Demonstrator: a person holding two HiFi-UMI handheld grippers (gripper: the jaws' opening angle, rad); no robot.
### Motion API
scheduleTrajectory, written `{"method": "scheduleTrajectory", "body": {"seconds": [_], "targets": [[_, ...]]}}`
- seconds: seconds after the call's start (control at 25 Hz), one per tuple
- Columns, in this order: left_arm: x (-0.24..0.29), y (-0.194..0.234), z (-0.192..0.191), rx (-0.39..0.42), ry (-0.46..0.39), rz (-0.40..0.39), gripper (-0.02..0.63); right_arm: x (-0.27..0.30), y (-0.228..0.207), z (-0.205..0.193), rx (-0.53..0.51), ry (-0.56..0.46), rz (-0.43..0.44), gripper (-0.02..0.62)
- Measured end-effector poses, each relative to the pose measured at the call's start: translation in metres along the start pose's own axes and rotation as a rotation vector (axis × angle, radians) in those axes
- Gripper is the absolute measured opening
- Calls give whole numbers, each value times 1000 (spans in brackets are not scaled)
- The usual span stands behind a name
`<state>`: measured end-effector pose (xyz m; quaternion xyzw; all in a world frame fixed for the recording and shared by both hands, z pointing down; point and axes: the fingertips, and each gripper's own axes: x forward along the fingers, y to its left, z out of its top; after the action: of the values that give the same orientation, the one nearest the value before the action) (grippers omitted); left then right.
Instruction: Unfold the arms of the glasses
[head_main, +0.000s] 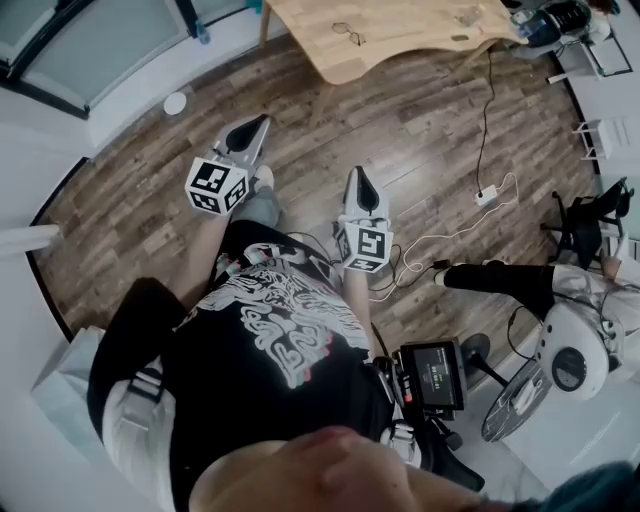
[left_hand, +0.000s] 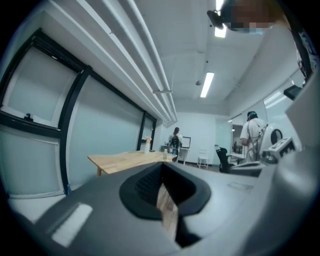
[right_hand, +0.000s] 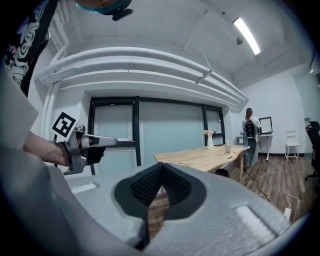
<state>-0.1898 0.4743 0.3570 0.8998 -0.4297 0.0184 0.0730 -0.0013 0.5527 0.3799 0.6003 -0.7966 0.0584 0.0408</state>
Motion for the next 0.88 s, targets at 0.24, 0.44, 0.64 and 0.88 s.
{"method": "scheduleTrajectory", "body": {"seconds": [0.24, 0.44, 0.64, 0.88], "targets": [[29, 1, -11, 12, 25, -11, -11, 11, -28, -2, -2, 2, -38, -2], [77, 20, -20, -12, 37, -18, -11, 49, -58, -13, 11, 35, -60, -2], [144, 57, -20, -4, 52, -15, -11, 113, -96, -13, 12, 57, -79, -1], [224, 113, -8, 28, 92, -24, -11, 207, -130, 6, 6, 79, -84, -1]]}}
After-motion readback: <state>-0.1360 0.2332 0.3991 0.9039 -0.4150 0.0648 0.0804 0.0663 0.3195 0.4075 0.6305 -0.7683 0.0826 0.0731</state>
